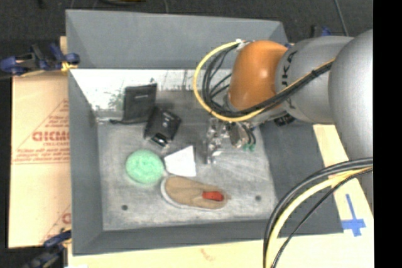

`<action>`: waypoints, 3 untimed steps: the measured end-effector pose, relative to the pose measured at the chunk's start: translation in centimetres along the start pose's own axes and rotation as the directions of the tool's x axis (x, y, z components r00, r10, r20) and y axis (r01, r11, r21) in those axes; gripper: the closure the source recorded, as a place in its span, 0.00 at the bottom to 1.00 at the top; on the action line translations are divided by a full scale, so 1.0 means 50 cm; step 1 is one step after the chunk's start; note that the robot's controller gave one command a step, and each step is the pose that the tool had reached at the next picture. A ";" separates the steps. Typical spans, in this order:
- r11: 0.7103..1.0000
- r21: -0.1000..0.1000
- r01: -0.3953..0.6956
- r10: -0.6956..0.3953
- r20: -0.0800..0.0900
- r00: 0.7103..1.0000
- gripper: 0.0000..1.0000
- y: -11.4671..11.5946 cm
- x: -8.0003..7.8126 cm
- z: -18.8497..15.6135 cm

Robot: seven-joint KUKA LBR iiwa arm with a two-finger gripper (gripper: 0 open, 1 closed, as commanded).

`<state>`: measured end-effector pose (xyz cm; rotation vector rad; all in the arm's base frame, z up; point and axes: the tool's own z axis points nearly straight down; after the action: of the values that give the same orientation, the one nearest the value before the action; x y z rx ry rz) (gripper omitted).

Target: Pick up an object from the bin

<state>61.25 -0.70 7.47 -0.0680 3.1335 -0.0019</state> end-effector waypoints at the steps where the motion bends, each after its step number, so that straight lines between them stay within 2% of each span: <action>1: 1.000 0.000 0.000 0.000 0.000 1.000 1.00 0.000 0.000 0.000; 3: 1.000 0.000 0.000 0.000 0.000 1.000 1.00 0.000 0.000 0.000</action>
Offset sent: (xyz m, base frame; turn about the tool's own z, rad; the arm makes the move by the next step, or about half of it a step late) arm 0.0000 0.0000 0.0000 0.0000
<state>61.25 -0.70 7.47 -0.0676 3.1336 -0.0018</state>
